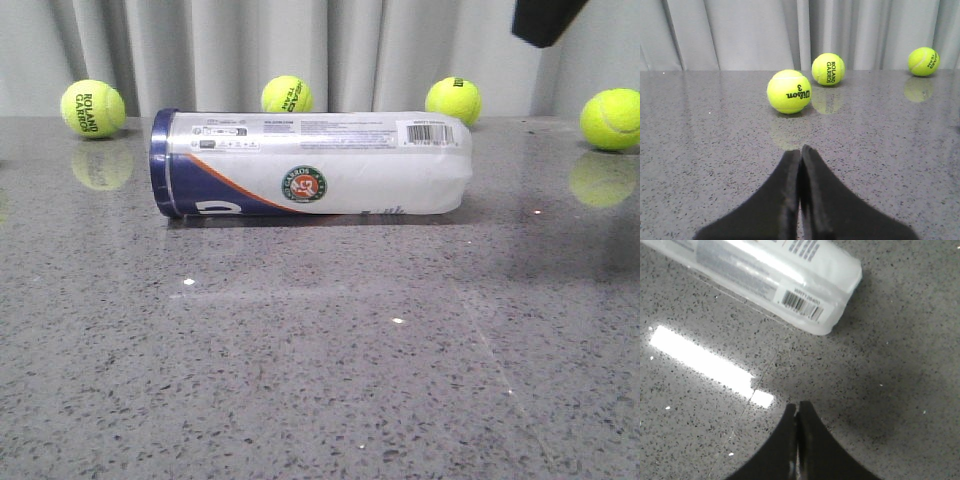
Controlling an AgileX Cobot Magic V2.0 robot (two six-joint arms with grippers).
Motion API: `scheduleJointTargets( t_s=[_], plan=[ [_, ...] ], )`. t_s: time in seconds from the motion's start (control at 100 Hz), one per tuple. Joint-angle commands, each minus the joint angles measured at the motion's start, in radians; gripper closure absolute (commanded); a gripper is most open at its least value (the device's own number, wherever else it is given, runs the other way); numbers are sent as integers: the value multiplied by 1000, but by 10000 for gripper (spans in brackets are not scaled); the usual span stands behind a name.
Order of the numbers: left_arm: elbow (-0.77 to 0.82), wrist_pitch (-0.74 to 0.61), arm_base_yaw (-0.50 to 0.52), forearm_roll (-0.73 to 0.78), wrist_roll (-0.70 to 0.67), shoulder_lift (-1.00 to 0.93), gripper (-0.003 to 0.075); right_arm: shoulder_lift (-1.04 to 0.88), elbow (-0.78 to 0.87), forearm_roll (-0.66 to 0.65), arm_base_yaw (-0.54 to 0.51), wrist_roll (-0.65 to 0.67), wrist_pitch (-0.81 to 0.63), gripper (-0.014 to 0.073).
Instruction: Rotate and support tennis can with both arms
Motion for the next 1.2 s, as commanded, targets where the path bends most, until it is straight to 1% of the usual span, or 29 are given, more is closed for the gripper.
scheduleJointTargets(
  t_s=[0.0,0.21,0.36,0.54,0.68,0.76,0.94,1.19],
  plan=[
    [44,-77,1,-9,-12,-35,740,-93,29,-6,-5,15,-73,661],
    [44,-77,1,-9,-12,-35,740,-264,214,-6,-5,24,-214,661],
    [44,-83,1,-9,-12,-35,740,-395,370,-6,-5,24,-358,661],
    [44,-123,1,-9,-12,-35,740,-555,543,-6,-5,24,-522,661],
    [44,-171,1,-9,-12,-35,740,-674,652,-6,-5,23,-601,661],
    [44,-191,1,-9,-12,-35,740,-737,707,-6,-5,23,-635,661],
    [41,-190,1,-9,-12,-35,740,-867,817,-6,-5,23,-686,661],
    [14,-186,1,-9,-12,-35,740,-1006,888,-6,-5,23,-712,661]
  ],
)
